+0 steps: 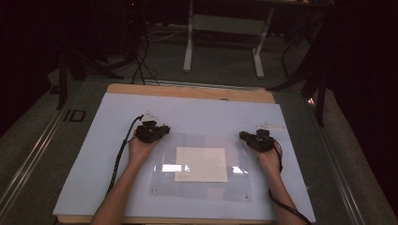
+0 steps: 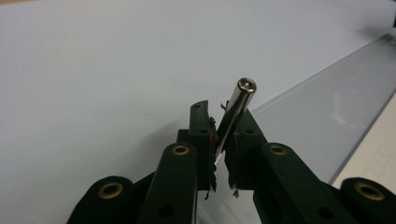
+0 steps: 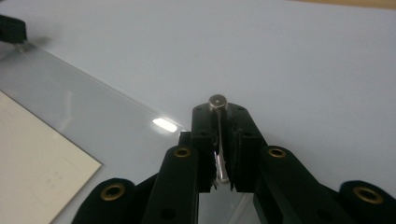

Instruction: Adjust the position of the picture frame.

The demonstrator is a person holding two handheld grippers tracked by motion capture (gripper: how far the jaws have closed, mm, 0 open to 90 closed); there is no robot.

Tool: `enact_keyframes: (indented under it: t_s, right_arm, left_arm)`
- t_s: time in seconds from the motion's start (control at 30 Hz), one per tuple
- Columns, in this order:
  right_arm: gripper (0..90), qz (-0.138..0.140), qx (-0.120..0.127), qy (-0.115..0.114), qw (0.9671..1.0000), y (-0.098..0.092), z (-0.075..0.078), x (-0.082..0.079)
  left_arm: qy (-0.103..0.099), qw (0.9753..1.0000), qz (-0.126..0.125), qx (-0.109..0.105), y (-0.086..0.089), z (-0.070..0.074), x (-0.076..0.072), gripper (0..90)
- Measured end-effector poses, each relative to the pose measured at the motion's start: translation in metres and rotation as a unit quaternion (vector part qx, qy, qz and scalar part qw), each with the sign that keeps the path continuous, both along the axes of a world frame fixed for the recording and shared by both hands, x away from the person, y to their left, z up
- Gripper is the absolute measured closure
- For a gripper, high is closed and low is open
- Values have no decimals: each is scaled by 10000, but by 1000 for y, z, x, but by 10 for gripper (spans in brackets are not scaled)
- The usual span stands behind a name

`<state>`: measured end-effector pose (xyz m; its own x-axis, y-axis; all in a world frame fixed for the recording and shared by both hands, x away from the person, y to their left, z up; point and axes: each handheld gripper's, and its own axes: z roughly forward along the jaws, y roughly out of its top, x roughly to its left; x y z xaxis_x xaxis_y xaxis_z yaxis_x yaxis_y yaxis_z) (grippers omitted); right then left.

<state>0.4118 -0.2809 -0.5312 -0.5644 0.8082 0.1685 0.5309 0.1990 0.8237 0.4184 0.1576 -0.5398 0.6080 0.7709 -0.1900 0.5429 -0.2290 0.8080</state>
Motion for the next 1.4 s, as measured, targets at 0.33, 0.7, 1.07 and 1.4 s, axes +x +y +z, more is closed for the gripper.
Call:
enact_keyframes:
  t_s: [0.33,0.7,1.07,1.4]
  right_arm:
    - [808,-90,280,343,9990,5,7,9]
    - [798,7,454,499,9977,29,12,22]
    - [798,99,445,572,9973,49,14,40]
    - [797,31,431,595,9973,46,9,43]
  left_arm:
    - [236,9995,18,-200,11,1,1,815]
    - [395,9983,267,-343,38,6,-4,809]
    - [538,9953,603,-538,55,6,6,799]
    - [595,9946,618,-581,51,3,14,790]
